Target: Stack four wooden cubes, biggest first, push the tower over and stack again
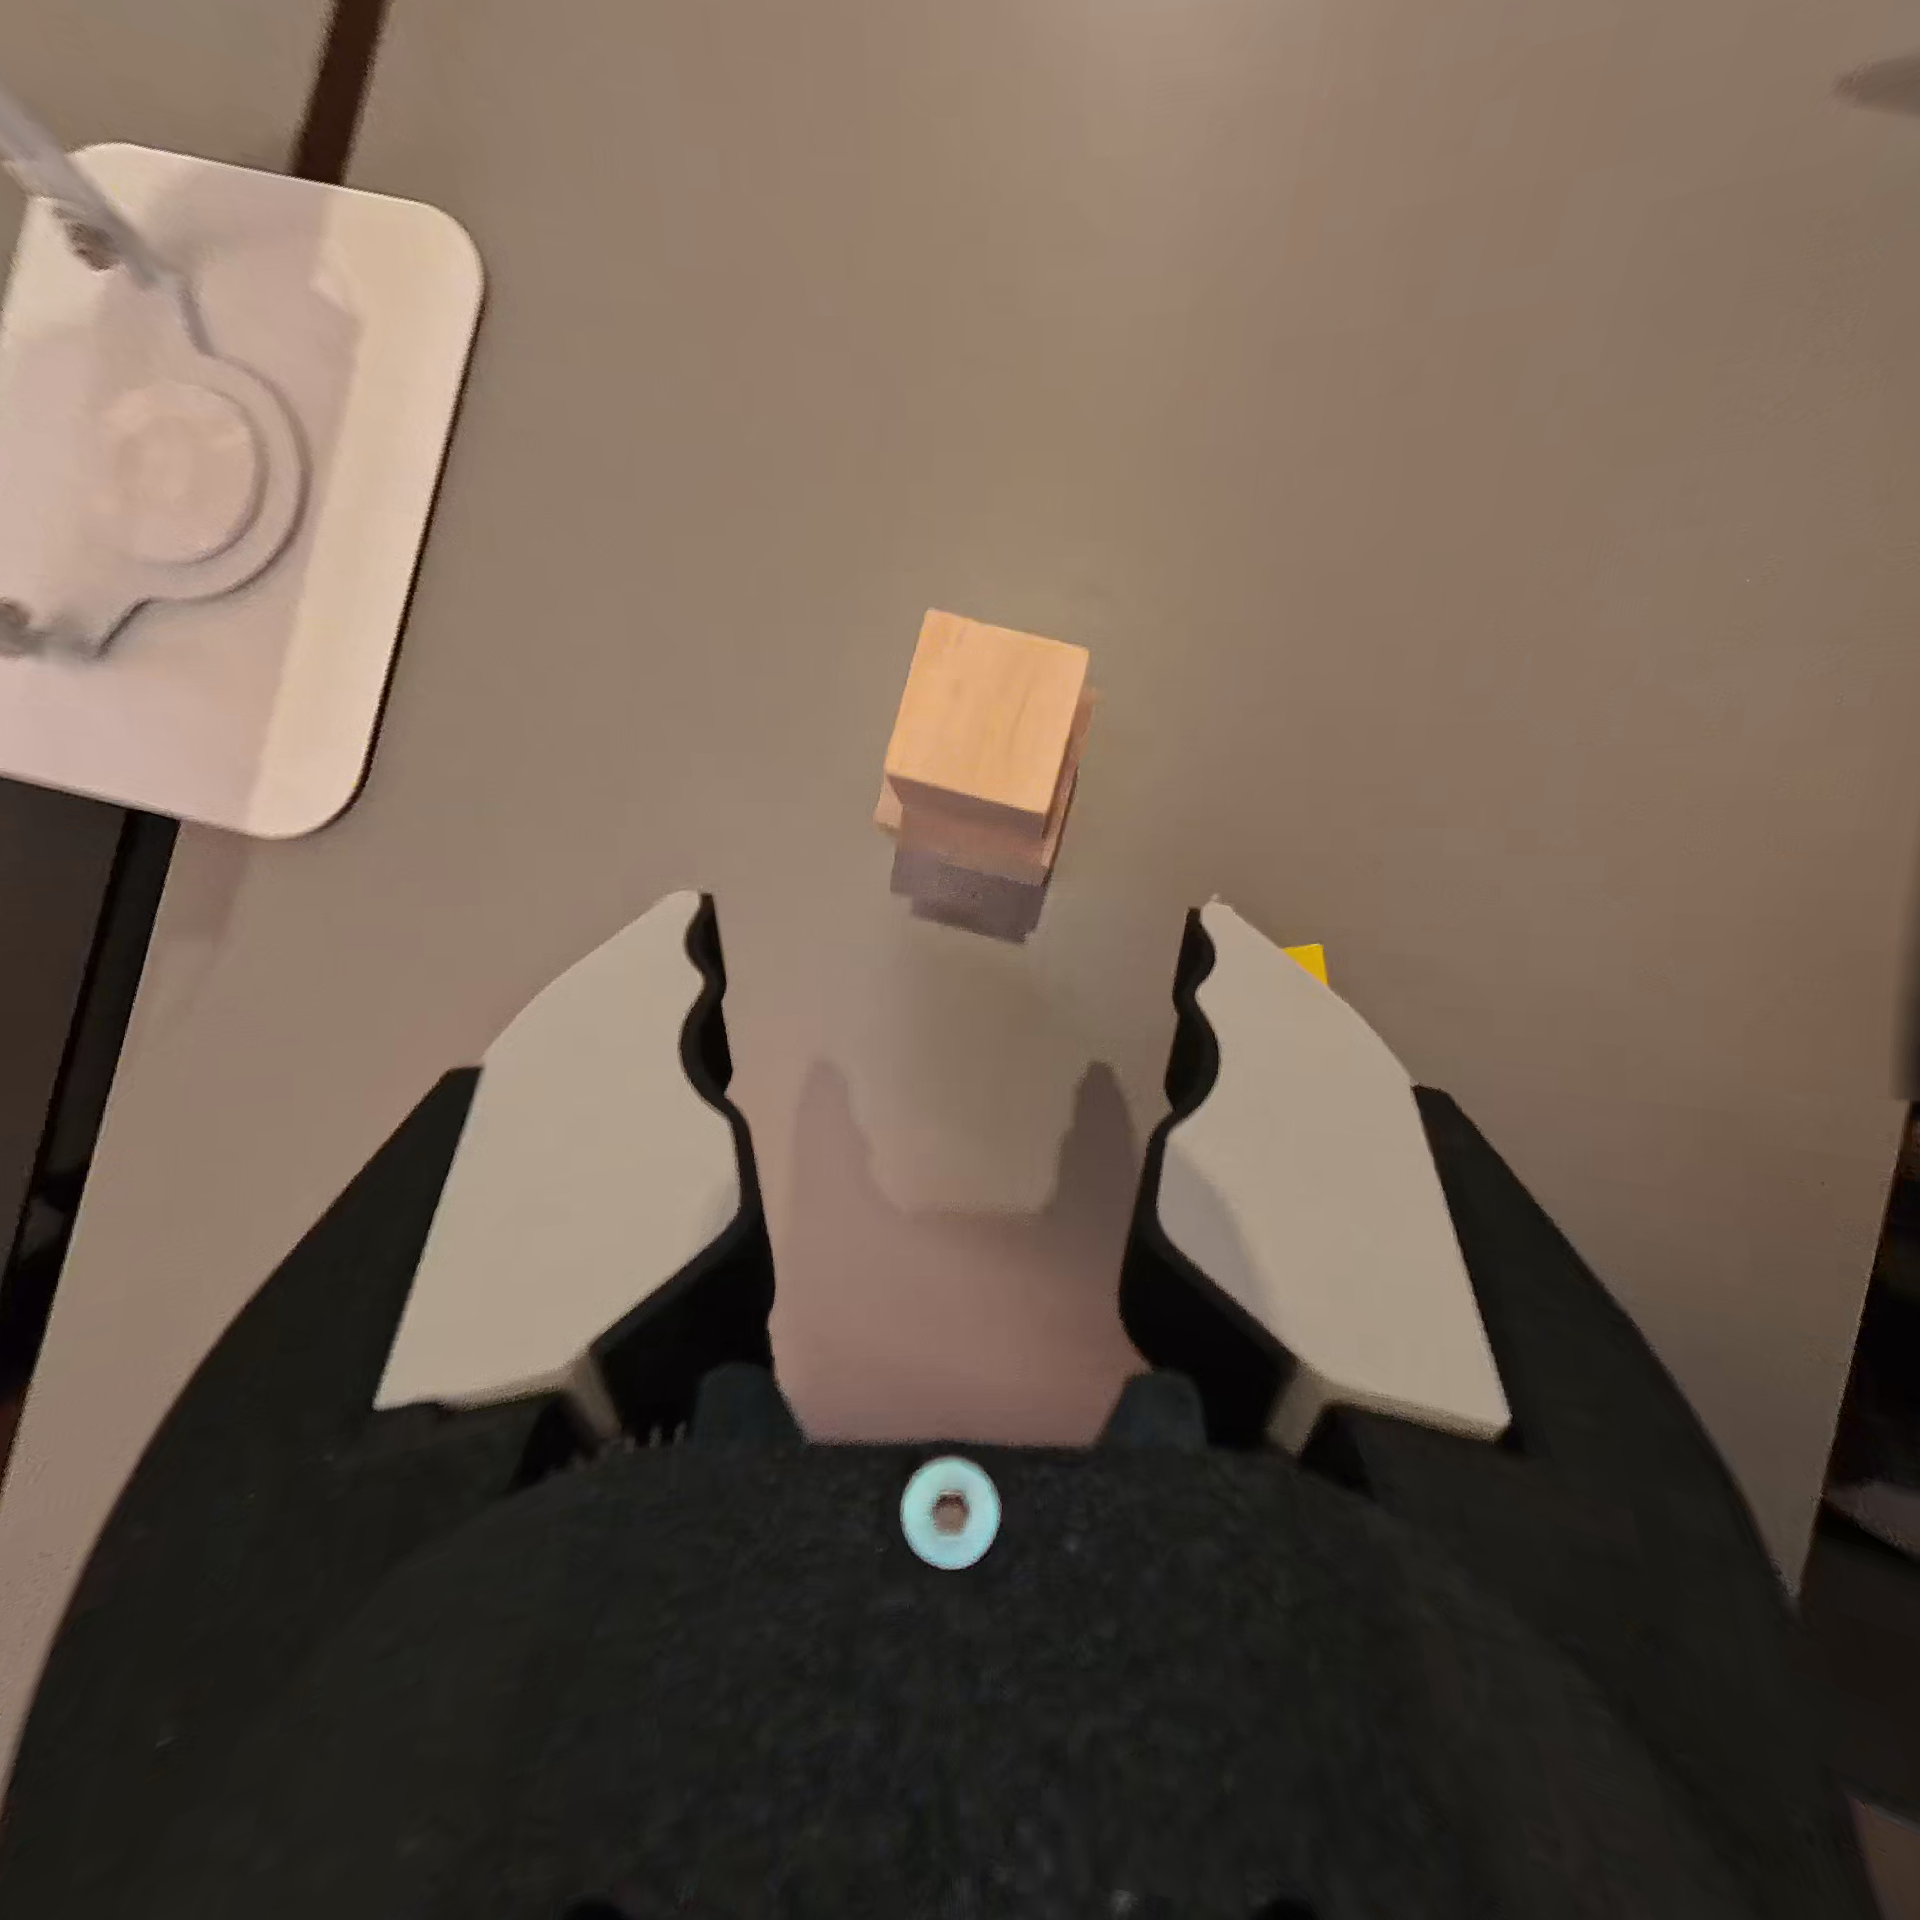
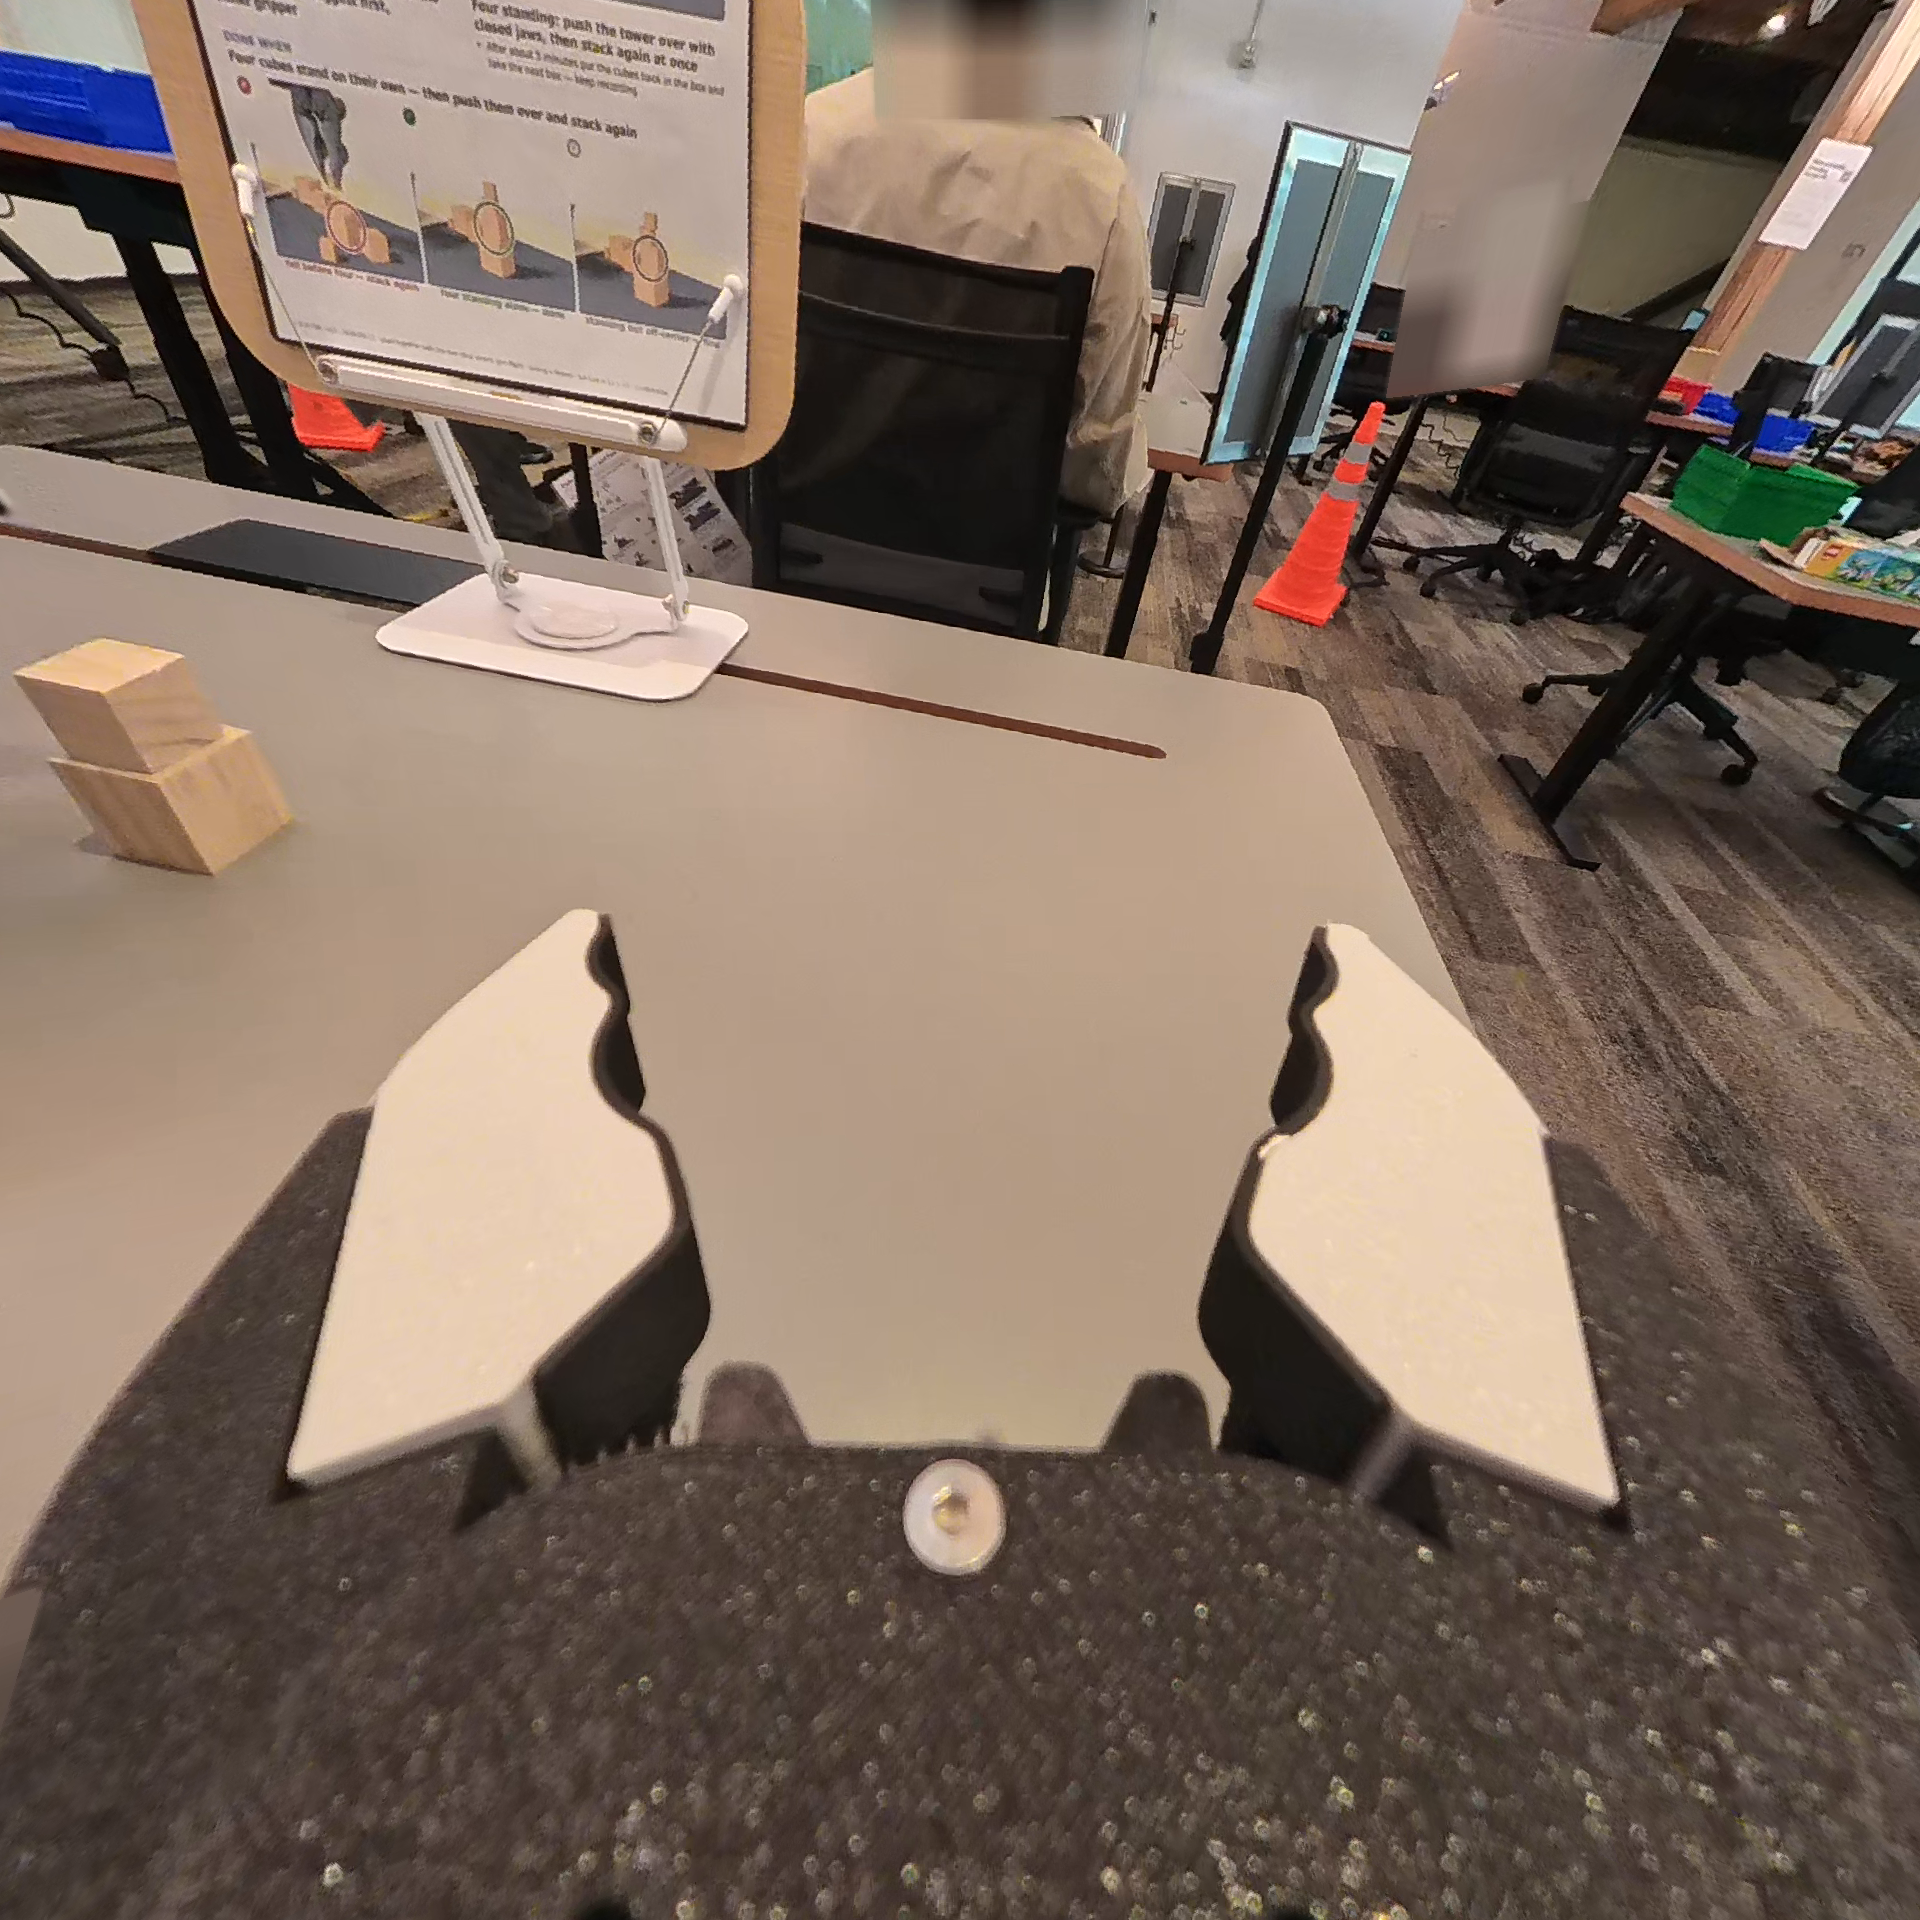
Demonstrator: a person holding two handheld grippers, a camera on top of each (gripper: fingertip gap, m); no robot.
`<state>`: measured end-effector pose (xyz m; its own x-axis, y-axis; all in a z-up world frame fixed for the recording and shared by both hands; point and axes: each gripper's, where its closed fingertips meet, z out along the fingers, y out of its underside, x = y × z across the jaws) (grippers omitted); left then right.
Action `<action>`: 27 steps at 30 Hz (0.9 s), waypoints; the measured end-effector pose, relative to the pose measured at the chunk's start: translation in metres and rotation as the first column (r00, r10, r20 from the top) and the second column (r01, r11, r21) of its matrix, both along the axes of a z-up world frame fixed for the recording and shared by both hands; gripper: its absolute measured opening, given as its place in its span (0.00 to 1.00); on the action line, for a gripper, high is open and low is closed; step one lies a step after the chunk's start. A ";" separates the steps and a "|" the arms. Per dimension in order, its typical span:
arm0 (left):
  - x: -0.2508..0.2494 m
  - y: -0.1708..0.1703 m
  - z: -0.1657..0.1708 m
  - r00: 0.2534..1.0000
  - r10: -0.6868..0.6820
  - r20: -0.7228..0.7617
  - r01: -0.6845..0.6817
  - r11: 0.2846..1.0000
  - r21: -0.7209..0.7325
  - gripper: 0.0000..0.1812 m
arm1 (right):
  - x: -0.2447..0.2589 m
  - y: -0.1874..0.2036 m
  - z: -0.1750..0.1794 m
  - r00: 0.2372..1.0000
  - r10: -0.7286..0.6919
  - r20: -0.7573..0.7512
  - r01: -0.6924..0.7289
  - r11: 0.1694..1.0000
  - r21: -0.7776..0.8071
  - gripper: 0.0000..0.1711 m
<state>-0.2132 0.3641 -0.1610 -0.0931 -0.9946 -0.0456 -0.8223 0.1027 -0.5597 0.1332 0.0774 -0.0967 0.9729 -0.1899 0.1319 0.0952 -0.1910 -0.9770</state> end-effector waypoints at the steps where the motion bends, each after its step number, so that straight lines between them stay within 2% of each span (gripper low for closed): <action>1: -0.007 -0.001 0.002 0.999 0.034 0.027 -0.034 0.999 0.006 0.46 | 0.000 0.000 0.000 1.000 0.002 -0.001 -0.002 1.000 0.001 0.70; 5: -0.039 -0.014 -0.007 0.987 0.136 0.081 -0.140 0.989 0.049 0.45 | -0.004 0.004 -0.001 1.000 0.015 -0.005 -0.015 1.000 0.003 0.70; 8: -0.062 -0.035 -0.029 0.979 0.192 0.061 -0.197 0.977 0.077 0.40 | -0.007 0.009 -0.002 1.000 0.027 -0.004 -0.027 1.000 -0.001 0.70; 12: -0.087 -0.055 -0.065 0.969 0.245 -0.022 -0.243 0.967 0.073 0.36 | -0.012 0.015 -0.001 0.999 0.043 -0.001 -0.043 0.999 -0.003 0.70; 16: -0.105 -0.060 -0.098 0.955 0.254 -0.152 -0.247 0.967 0.064 0.36 | -0.015 0.018 0.000 0.999 0.054 0.002 -0.054 0.999 -0.002 0.70; 27: -0.104 -0.062 -0.109 0.948 0.190 -0.257 -0.184 0.982 0.046 0.31 | -0.014 0.015 -0.002 0.999 0.043 -0.003 -0.043 0.999 -0.004 0.69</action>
<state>-0.3170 0.3017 -0.2700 0.0826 -0.9944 -0.0663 -0.9443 -0.0569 -0.3240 0.1189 0.0924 -0.0991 0.9804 -0.1478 0.1300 0.1007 -0.1910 -0.9764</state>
